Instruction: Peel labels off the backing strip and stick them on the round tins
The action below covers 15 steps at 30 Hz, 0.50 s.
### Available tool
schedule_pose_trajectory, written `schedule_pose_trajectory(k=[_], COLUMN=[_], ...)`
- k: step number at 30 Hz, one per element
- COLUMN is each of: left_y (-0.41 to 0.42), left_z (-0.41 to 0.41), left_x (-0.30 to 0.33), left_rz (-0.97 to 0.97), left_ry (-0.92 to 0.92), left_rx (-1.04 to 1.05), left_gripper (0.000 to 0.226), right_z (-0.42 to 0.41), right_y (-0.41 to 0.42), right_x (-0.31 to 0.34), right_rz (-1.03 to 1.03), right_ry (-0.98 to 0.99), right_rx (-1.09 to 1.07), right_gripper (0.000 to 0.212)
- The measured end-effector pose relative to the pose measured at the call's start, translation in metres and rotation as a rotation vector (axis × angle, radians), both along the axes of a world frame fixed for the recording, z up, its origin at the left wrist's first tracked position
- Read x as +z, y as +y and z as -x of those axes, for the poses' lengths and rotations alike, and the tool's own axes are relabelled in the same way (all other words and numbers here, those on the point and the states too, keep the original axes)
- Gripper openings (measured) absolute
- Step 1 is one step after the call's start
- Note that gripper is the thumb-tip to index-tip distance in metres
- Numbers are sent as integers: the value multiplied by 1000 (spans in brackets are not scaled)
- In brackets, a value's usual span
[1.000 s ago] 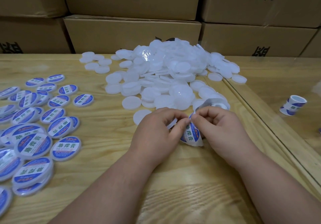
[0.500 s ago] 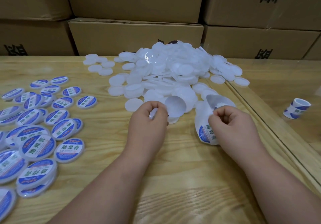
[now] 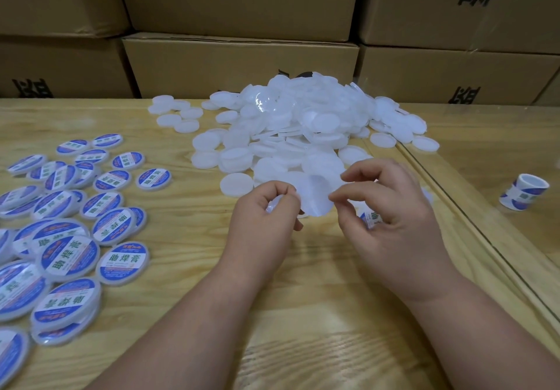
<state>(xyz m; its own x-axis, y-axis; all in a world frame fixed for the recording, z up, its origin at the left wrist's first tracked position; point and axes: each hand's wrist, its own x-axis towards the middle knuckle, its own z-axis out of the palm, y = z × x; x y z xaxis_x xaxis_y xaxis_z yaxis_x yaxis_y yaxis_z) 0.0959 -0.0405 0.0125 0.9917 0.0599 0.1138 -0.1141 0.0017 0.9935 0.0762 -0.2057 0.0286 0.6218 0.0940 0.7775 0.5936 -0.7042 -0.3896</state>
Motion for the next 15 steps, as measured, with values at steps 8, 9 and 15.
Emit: schedule_pose_trajectory(k=[8,9,15], left_y=[2,2,9], left_z=[0,0,0], left_x=[2,2,8], left_rz=[11,21,454], left_ry=[1,-4,51], left_rx=[-49,-63,-224], left_gripper=[16,17,33], right_z=[0,1,10], right_y=[-2,-2,7], right_x=[1,1,5], right_rz=[-41,-52,-388], right_ry=[125,129,189], right_rx=[-13,-13,7], right_gripper=[10,9,15])
